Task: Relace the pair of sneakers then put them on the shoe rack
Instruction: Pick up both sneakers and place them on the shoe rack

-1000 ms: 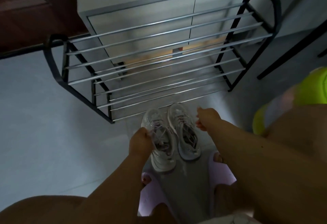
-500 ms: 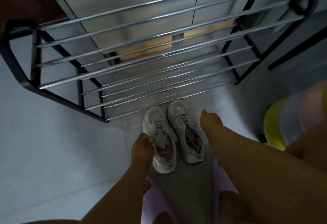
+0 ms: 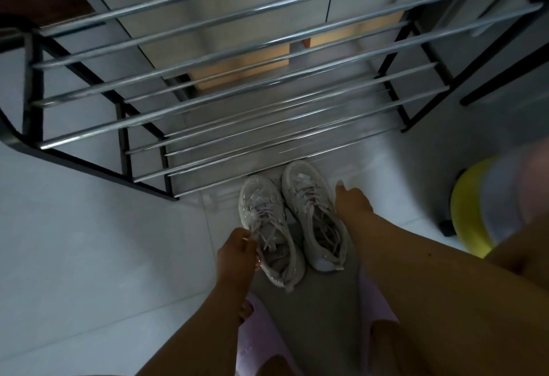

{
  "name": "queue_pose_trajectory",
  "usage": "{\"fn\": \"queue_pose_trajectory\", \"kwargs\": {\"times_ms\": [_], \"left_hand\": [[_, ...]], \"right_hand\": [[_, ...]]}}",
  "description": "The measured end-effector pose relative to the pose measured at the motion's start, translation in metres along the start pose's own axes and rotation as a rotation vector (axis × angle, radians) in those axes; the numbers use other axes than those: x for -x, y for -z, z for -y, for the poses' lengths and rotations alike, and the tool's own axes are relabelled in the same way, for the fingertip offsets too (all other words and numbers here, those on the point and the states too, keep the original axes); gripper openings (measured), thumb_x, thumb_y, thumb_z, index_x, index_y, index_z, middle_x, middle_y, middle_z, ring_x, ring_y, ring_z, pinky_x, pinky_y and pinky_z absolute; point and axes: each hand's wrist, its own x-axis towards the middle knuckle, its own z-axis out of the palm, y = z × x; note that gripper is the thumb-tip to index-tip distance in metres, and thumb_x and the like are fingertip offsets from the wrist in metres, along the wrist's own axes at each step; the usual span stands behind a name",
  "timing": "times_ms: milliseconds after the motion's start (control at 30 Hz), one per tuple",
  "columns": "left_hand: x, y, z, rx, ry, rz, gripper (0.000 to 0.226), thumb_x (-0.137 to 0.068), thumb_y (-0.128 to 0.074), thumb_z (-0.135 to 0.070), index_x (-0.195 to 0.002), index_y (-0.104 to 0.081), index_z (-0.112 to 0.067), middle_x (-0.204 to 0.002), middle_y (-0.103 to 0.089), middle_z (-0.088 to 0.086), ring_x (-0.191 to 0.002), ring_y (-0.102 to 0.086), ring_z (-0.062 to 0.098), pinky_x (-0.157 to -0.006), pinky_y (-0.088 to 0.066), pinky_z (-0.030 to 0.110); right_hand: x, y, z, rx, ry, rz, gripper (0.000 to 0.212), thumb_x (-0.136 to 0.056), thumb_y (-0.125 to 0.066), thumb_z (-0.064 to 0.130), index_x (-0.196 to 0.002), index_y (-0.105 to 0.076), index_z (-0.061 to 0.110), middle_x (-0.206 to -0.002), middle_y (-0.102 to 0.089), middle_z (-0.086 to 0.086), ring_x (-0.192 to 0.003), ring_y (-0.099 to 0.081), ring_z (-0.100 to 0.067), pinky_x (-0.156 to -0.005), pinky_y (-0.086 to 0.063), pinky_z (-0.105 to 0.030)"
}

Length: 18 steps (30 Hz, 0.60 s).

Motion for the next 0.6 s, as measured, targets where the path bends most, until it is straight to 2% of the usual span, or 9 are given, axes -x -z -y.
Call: {"fn": "queue_pose_trajectory", "kwargs": {"times_ms": [67,133,167,233,300,367,500,567,600], "left_hand": [[0.000,-0.002,0.000,-0.037,0.023,-0.022,0.010,-0.091,-0.056,-0.026,-0.095,-0.060,-0.018,-0.085,-0.069,0.012,-0.075,-0.066,0.029,-0.073,-0.056,0.041],[0.000,-0.008,-0.003,-0.125,0.094,-0.007,0.036,-0.094,-0.051,-0.036,-0.123,-0.053,-0.013,-0.114,-0.063,0.014,-0.101,-0.061,0.033,-0.086,-0.047,0.034],[0.000,-0.011,-0.006,-0.127,0.113,0.017,0.044,-0.096,-0.047,-0.039,-0.129,-0.049,-0.010,-0.122,-0.059,0.014,-0.108,-0.057,0.032,-0.087,-0.042,0.031],[-0.001,-0.020,-0.010,-0.057,0.086,0.062,0.043,-0.098,-0.039,-0.043,-0.120,-0.054,-0.009,-0.118,-0.060,0.013,-0.101,-0.057,0.029,-0.082,-0.038,0.028],[-0.004,-0.024,-0.015,0.056,0.066,0.061,0.037,-0.099,-0.036,-0.041,-0.106,-0.057,-0.011,-0.098,-0.064,0.007,-0.087,-0.057,0.020,-0.078,-0.039,0.027],[-0.007,-0.024,-0.019,0.144,0.103,0.050,0.032,-0.100,-0.037,-0.039,-0.102,-0.058,-0.014,-0.086,-0.060,-0.002,-0.085,-0.056,0.018,-0.078,-0.037,0.026],[-0.014,-0.027,-0.010,0.156,0.178,0.013,0.045,-0.100,-0.031,-0.043,-0.111,-0.057,-0.008,-0.108,-0.060,0.011,-0.095,-0.051,0.022,-0.082,-0.035,0.028],[-0.020,-0.030,-0.004,0.246,0.261,0.010,0.065,-0.093,-0.028,-0.062,-0.121,-0.054,-0.010,-0.119,-0.056,0.008,-0.105,-0.051,0.022,-0.092,-0.037,0.031],[-0.024,-0.031,-0.004,0.359,0.313,0.025,0.085,-0.080,-0.029,-0.080,-0.126,-0.054,-0.013,-0.124,-0.057,0.007,-0.112,-0.053,0.024,-0.100,-0.039,0.035]], "right_hand": [[-0.001,-0.003,0.000,-0.013,-0.025,0.055,0.075,-0.096,-0.022,0.057,-0.141,-0.032,-0.003,-0.142,-0.042,-0.021,-0.124,-0.045,-0.035,-0.102,-0.038,-0.039],[-0.001,-0.005,0.000,-0.036,-0.054,0.125,0.078,-0.095,-0.020,0.059,-0.143,-0.030,-0.002,-0.145,-0.037,-0.021,-0.128,-0.041,-0.035,-0.107,-0.034,-0.040],[0.001,-0.006,0.001,-0.059,-0.063,0.161,0.079,-0.095,-0.019,0.060,-0.143,-0.031,-0.002,-0.146,-0.037,-0.021,-0.129,-0.040,-0.035,-0.110,-0.032,-0.041],[-0.001,-0.010,-0.002,-0.076,-0.064,0.205,0.079,-0.094,-0.018,0.061,-0.143,-0.033,0.000,-0.146,-0.037,-0.021,-0.131,-0.039,-0.035,-0.112,-0.030,-0.043],[-0.004,-0.014,-0.005,-0.074,-0.070,0.219,0.073,-0.097,-0.017,0.055,-0.144,-0.031,0.001,-0.147,-0.034,-0.022,-0.133,-0.037,-0.034,-0.113,-0.027,-0.041],[-0.009,-0.017,-0.009,-0.102,-0.082,0.214,0.071,-0.098,-0.016,0.053,-0.144,-0.029,0.002,-0.148,-0.033,-0.022,-0.134,-0.036,-0.033,-0.113,-0.026,-0.040],[-0.015,-0.022,-0.013,-0.146,-0.115,0.172,0.087,-0.090,-0.012,0.067,-0.145,-0.029,0.002,-0.148,-0.033,-0.021,-0.134,-0.036,-0.034,-0.114,-0.025,-0.043],[-0.024,-0.027,-0.015,-0.195,-0.135,0.156,0.089,-0.089,-0.013,0.069,-0.145,-0.029,0.002,-0.148,-0.033,-0.020,-0.133,-0.036,-0.034,-0.114,-0.025,-0.045],[-0.028,-0.029,-0.015,-0.238,-0.147,0.158,0.089,-0.089,-0.014,0.070,-0.145,-0.029,0.002,-0.148,-0.034,-0.020,-0.133,-0.037,-0.035,-0.114,-0.026,-0.046]]}}
